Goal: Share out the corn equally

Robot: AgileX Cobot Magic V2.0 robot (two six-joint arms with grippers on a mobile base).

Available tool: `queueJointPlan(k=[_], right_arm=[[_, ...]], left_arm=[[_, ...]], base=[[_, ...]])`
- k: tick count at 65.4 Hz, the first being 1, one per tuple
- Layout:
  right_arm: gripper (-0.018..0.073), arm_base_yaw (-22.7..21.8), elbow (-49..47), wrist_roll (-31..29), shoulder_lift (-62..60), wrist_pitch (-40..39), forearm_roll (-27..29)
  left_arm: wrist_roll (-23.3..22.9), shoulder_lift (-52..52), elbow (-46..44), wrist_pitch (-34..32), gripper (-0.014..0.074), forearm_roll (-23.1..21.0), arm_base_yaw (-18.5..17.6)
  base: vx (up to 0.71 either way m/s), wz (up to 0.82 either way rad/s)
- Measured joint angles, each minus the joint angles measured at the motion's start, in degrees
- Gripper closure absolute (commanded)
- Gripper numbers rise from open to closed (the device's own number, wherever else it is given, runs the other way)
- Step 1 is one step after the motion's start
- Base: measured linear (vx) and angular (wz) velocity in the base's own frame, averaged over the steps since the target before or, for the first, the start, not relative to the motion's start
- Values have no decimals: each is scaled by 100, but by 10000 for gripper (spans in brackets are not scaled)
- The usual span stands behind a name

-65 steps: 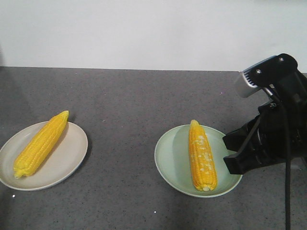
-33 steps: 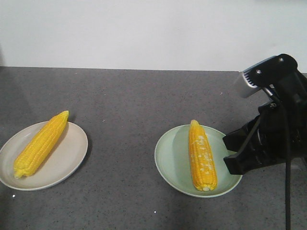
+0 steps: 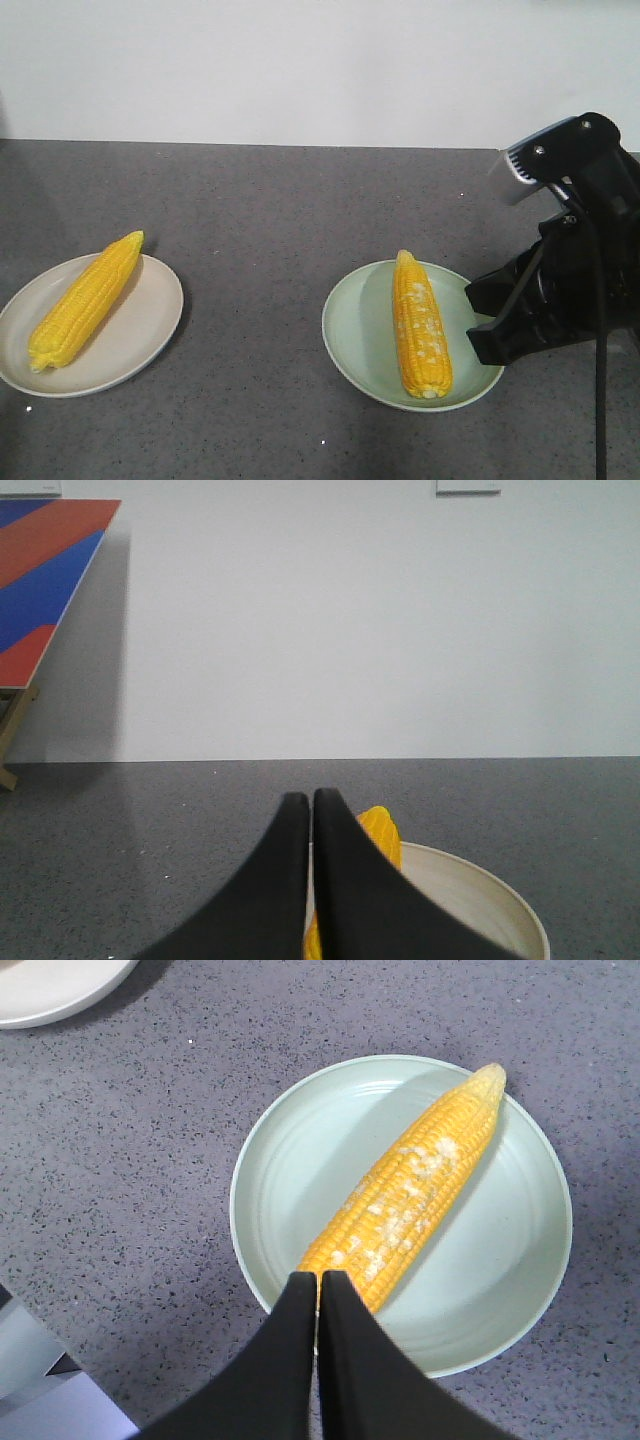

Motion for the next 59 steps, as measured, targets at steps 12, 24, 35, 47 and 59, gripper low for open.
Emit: queueJointPlan(k=[12, 24, 35, 47, 59], right_arm=[[564, -748, 556, -276, -727, -458, -59], [562, -1808, 1637, -423, -2053, -1435, -266], [562, -2147, 2993, -373, -3640, -2518, -223], [562, -2603, 4359, -308, -4982, -3586, 149], [561, -2761, 5378, -283, -5760, -4138, 243]], left_arm=[[0, 0, 0, -15, 603, 0, 0], [0, -6, 0, -21, 603, 0, 0], [0, -6, 0, -21, 603, 0, 0], [0, -6, 0, -21, 603, 0, 0], [0, -6, 0, -21, 603, 0, 0]], base=[[0, 0], [0, 0], [0, 0], [0, 0], [0, 0]])
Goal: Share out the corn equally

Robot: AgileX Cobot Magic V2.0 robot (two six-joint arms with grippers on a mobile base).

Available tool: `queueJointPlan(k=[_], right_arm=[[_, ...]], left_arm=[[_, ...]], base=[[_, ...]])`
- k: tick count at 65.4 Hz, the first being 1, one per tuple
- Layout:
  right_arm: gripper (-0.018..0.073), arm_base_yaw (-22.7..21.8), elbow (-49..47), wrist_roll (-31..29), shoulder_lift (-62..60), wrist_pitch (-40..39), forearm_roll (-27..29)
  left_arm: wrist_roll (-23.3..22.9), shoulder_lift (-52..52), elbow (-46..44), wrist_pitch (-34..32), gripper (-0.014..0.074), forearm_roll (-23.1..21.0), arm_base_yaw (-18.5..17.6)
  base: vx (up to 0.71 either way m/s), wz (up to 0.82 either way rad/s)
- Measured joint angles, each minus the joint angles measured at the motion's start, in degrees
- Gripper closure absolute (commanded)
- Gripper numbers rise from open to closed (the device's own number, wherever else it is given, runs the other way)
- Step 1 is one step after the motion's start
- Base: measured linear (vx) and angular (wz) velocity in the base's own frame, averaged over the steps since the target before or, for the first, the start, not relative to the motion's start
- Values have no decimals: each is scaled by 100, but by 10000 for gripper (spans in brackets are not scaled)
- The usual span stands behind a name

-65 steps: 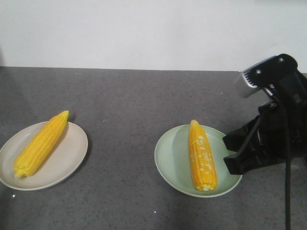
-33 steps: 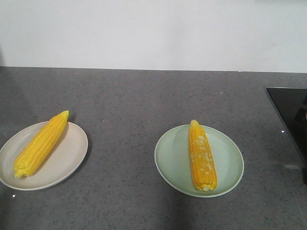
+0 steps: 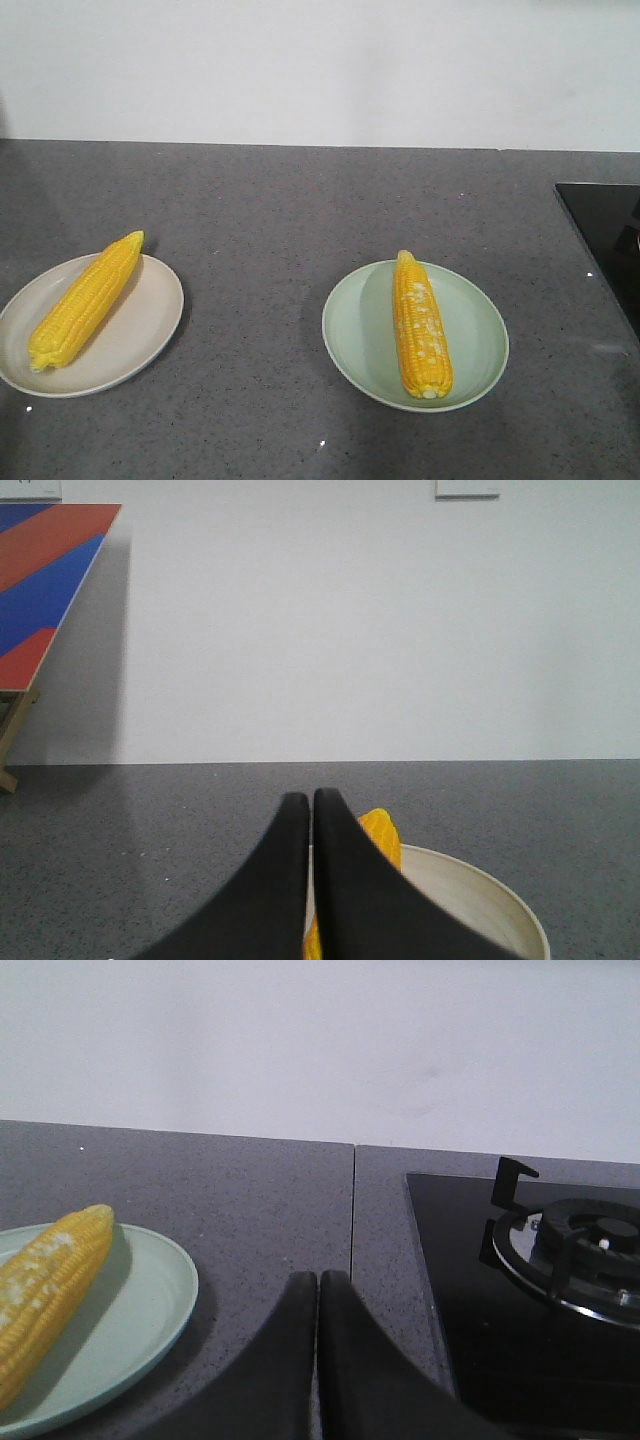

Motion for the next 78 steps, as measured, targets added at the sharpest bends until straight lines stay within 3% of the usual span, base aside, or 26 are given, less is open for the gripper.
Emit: queueJointPlan(k=[20, 62, 78], right_arm=[[559, 308, 751, 18, -522, -334, 11], [559, 450, 774, 170, -548, -524, -29], [559, 450, 774, 1804, -548, -706, -1634]], left_arm=[[0, 0, 0, 0, 603, 0, 0], [0, 0, 0, -4, 603, 0, 0], [0, 0, 0, -4, 603, 0, 0]], base=[[0, 0], [0, 0], [0, 0]])
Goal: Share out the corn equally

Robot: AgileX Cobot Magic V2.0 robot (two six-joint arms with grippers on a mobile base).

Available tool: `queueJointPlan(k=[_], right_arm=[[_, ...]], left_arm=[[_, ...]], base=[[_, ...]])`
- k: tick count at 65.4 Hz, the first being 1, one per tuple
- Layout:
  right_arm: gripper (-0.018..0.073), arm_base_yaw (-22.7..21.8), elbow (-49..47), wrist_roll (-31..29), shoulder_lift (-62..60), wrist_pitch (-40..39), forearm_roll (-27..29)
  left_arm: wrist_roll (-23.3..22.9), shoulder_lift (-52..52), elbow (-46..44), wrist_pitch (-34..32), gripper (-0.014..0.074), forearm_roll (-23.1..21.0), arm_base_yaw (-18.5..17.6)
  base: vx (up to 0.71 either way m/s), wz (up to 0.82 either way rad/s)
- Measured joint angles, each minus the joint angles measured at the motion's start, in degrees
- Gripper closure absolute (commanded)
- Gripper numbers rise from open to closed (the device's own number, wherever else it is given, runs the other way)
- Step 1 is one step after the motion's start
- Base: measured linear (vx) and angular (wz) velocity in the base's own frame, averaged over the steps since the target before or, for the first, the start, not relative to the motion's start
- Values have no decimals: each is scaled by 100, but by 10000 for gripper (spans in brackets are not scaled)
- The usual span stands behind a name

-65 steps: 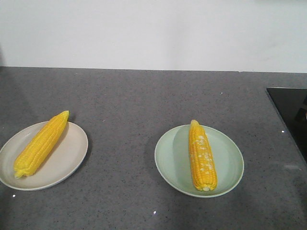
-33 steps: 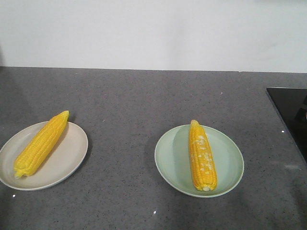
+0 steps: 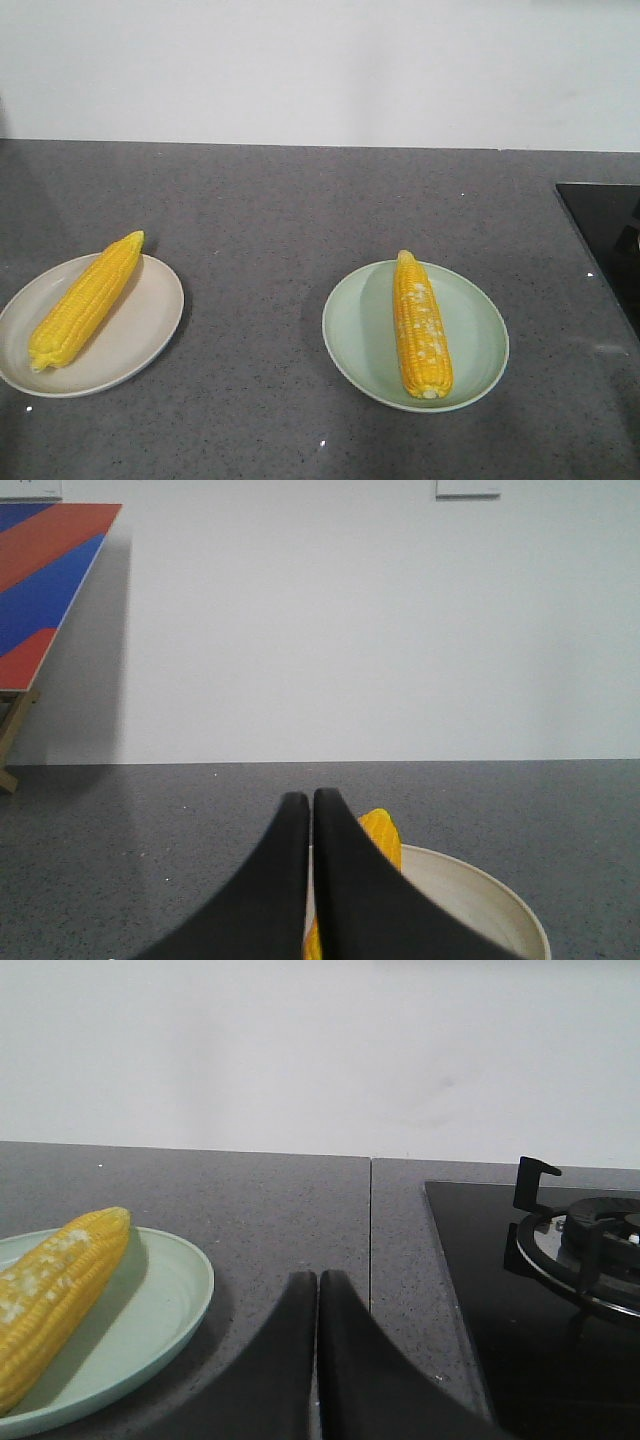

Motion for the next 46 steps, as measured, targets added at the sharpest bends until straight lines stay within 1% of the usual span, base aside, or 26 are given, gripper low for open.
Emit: queueJointPlan(k=[2, 10, 46], right_arm=[[559, 0, 0, 150, 0, -29, -137], [559, 0, 0, 320, 0, -78, -266], [559, 0, 0, 360, 0, -237, -270]], left_arm=[[0, 0, 0, 0, 603, 0, 0], [0, 0, 0, 0, 603, 0, 0], [0, 0, 0, 0, 603, 0, 0]], base=[[0, 0], [0, 0], [0, 0]])
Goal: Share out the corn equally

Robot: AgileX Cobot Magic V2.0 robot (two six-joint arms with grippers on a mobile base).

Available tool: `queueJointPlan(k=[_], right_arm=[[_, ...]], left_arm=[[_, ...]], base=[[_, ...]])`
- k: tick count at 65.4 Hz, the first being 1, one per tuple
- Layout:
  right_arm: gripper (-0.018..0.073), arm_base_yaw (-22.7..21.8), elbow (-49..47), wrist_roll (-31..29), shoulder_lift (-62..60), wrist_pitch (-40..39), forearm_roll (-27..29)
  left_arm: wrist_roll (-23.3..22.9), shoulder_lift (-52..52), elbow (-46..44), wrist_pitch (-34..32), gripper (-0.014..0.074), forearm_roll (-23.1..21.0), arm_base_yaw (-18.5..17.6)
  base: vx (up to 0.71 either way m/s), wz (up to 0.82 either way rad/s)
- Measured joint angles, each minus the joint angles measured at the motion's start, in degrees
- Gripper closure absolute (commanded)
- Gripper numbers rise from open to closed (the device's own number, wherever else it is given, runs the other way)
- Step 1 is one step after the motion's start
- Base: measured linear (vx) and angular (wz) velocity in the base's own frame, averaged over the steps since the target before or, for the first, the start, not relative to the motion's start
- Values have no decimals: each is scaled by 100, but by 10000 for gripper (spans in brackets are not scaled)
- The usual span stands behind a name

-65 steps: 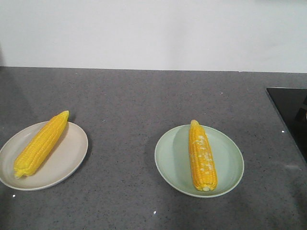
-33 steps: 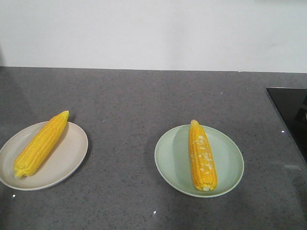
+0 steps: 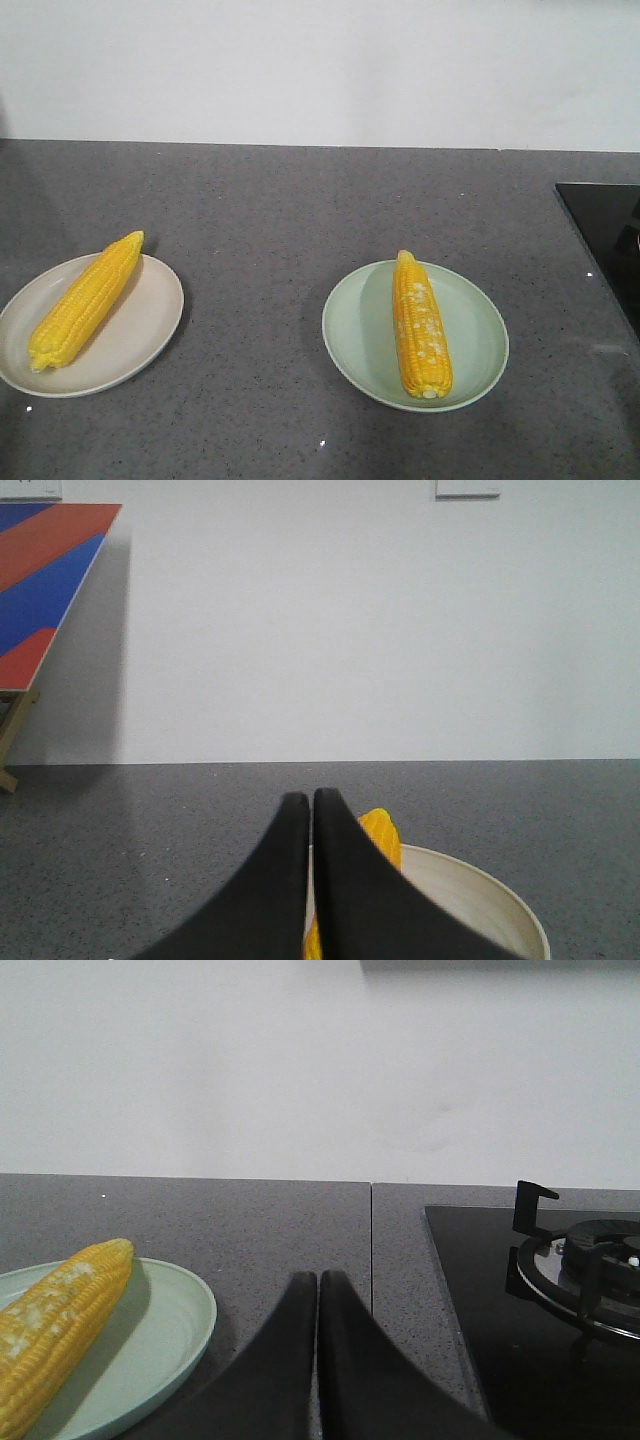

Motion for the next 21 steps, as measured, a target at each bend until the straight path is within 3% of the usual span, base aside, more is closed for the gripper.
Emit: queueJointPlan(k=[21], right_arm=[[559, 0, 0, 4, 0, -14, 0]], left_arm=[[0, 0, 0, 0, 603, 0, 0]], base=[[0, 0]])
